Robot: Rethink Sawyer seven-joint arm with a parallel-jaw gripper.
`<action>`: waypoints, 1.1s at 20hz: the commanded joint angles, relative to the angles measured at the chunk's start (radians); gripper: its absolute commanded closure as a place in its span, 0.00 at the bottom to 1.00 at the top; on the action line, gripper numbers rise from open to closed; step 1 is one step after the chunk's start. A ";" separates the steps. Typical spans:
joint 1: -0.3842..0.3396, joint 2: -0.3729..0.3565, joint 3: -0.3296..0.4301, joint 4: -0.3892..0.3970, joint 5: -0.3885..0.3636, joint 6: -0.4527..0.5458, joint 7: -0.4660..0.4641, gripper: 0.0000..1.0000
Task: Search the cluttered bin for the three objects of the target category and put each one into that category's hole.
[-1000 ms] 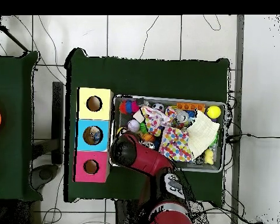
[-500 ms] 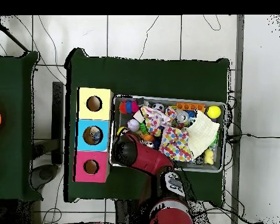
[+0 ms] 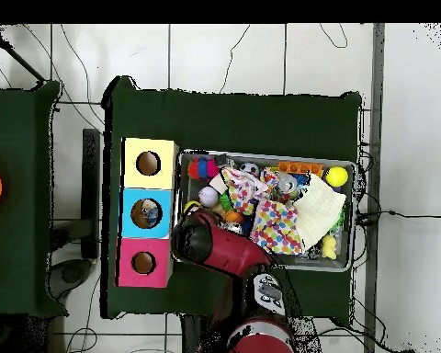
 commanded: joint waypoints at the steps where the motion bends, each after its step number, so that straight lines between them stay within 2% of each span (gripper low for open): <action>1: 0.013 -0.076 -0.013 -0.038 -0.031 0.228 0.077 0.00; 3: 0.005 -0.088 -0.009 -0.035 -0.035 0.237 0.075 0.00; 7: -0.024 -0.079 0.024 0.014 -0.054 0.169 0.082 0.00; 22: -0.081 -0.001 0.058 0.009 -0.117 0.090 0.084 0.00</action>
